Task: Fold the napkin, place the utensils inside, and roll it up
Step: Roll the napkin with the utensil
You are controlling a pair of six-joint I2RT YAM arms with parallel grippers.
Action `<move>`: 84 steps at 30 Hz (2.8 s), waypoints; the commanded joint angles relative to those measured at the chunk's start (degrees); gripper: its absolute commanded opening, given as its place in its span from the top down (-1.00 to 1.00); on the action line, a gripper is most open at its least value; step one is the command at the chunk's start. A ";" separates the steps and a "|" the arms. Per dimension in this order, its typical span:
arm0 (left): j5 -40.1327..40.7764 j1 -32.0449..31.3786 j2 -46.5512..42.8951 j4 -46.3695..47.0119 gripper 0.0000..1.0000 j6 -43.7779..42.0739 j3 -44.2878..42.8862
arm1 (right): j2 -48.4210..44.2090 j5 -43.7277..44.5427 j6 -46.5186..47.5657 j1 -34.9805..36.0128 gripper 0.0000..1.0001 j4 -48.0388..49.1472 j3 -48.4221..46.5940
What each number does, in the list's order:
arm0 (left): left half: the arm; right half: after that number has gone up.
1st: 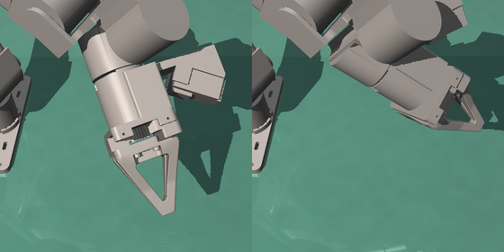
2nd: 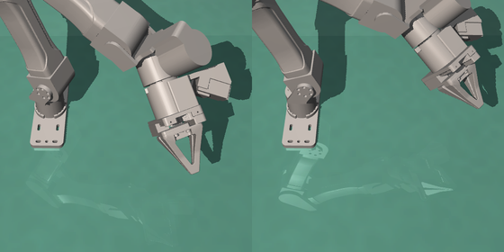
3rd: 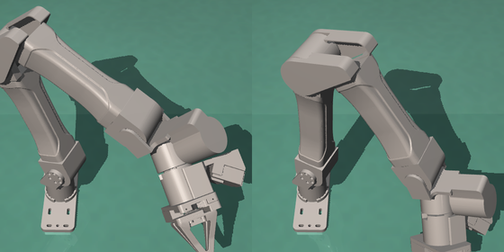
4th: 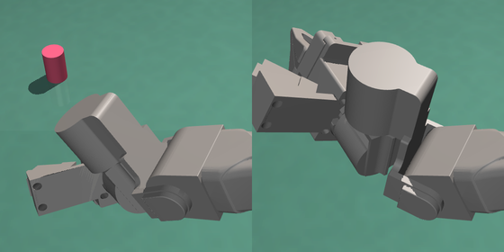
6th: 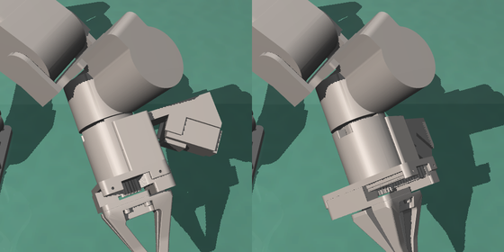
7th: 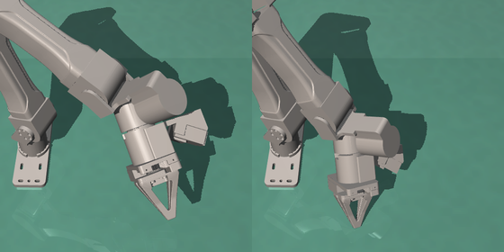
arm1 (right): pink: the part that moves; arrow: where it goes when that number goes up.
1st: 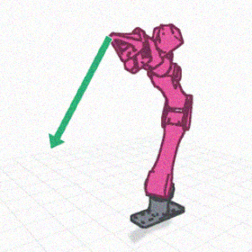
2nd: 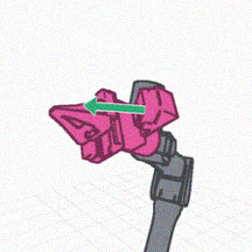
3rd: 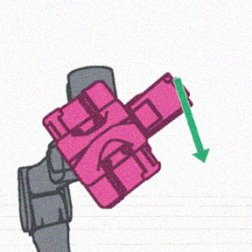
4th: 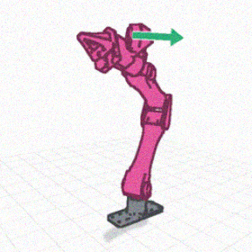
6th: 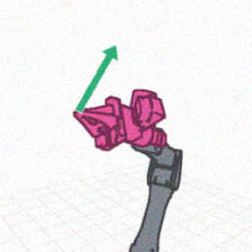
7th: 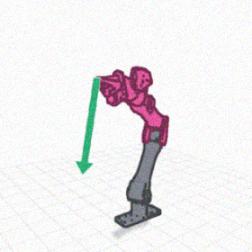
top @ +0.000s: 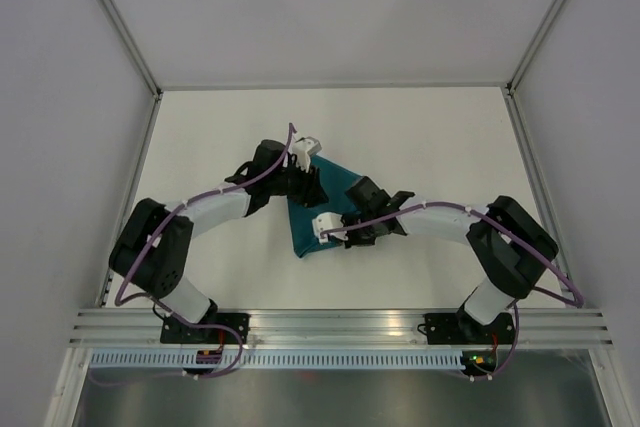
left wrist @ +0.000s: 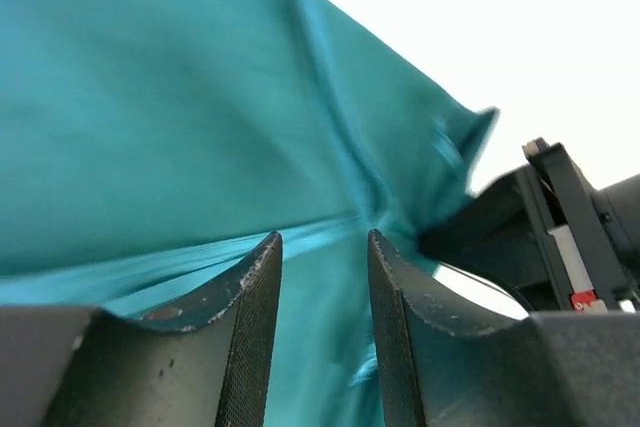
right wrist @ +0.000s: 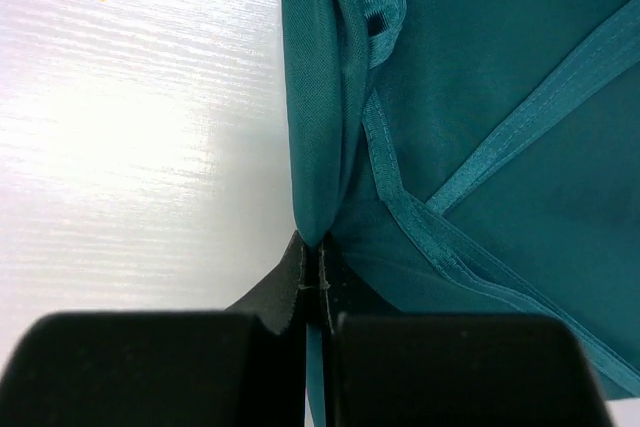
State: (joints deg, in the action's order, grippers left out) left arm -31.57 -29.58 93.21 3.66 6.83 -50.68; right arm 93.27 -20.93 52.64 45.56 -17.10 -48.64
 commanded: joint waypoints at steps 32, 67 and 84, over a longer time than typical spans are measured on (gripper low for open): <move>64.89 -38.78 -27.66 12.26 0.02 -27.92 13.68 | 40.84 -21.79 6.42 -12.78 0.99 -53.12 -47.24; 46.51 -34.84 -0.22 13.22 -0.13 -28.45 12.36 | 47.35 -24.16 5.98 -14.97 0.99 -59.36 -55.06; 40.63 -32.12 4.87 7.51 0.79 -25.82 9.02 | 47.70 -26.09 7.65 -15.76 0.99 -62.26 -55.86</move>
State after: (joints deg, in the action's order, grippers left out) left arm 13.23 -62.30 95.83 15.33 -19.84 -40.07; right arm 138.82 -49.04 56.45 30.11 -80.99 -103.31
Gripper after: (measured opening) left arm 0.220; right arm 0.028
